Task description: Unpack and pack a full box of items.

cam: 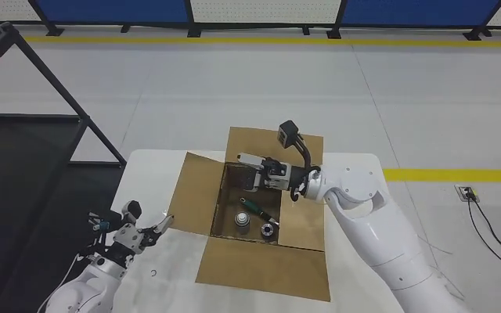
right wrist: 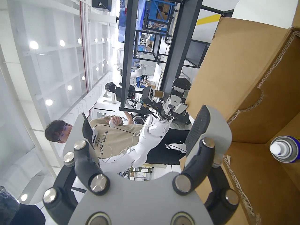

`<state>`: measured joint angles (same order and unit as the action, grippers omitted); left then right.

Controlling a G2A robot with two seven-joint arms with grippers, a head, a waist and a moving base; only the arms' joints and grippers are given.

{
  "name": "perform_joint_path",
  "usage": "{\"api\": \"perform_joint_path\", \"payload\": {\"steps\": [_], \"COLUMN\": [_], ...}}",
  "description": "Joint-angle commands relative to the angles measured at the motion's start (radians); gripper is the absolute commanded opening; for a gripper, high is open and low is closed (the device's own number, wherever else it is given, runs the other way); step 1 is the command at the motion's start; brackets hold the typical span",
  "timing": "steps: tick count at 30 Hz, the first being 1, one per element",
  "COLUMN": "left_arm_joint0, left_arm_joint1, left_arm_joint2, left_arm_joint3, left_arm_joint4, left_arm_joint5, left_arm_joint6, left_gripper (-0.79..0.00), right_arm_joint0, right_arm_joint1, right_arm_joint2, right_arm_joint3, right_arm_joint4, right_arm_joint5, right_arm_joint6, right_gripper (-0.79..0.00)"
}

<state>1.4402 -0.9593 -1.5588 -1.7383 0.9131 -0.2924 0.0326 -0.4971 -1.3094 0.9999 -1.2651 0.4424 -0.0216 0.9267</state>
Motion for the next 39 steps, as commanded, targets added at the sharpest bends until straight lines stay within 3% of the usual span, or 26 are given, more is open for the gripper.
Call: {"api": "perform_joint_path", "payload": {"steps": [1, 7, 12, 20, 30, 39], "left_arm_joint0": [-0.006, -0.016, 0.004, 0.049, 0.058, 0.063], "left_arm_joint1": [-0.001, -0.006, -0.007, -0.009, -0.016, -0.022], "left_arm_joint2": [0.003, 0.001, -0.032, -0.067, -0.081, -0.149], "left_arm_joint3": [0.006, 0.009, -0.044, -0.133, -0.153, -0.099], "left_arm_joint4": [0.015, 0.015, -0.047, -0.049, -0.05, -0.096], "left_arm_joint5": [0.007, -0.003, -0.082, -0.136, -0.143, -0.084], "left_arm_joint6": [-0.006, -0.004, 0.027, 0.057, 0.062, 0.082], "left_gripper": [0.0, 0.0, 0.0, 0.0, 0.0, 0.0], "right_arm_joint0": [-0.001, -0.005, -0.011, -0.021, -0.022, 0.036], "right_arm_joint1": [0.0, 0.0, 0.001, 0.002, 0.0, -0.037], "right_arm_joint2": [0.001, 0.007, 0.013, 0.022, 0.011, -0.104], "right_arm_joint3": [-0.001, -0.003, -0.006, -0.009, -0.001, 0.013], "right_arm_joint4": [-0.002, -0.006, -0.009, -0.012, -0.034, -0.082], "right_arm_joint5": [0.002, 0.005, 0.007, 0.011, 0.046, 0.103], "right_arm_joint6": [0.0, 0.001, 0.002, 0.001, -0.004, -0.077], "right_gripper": [0.0, 0.0, 0.0, 0.0, 0.0, 0.0]}}
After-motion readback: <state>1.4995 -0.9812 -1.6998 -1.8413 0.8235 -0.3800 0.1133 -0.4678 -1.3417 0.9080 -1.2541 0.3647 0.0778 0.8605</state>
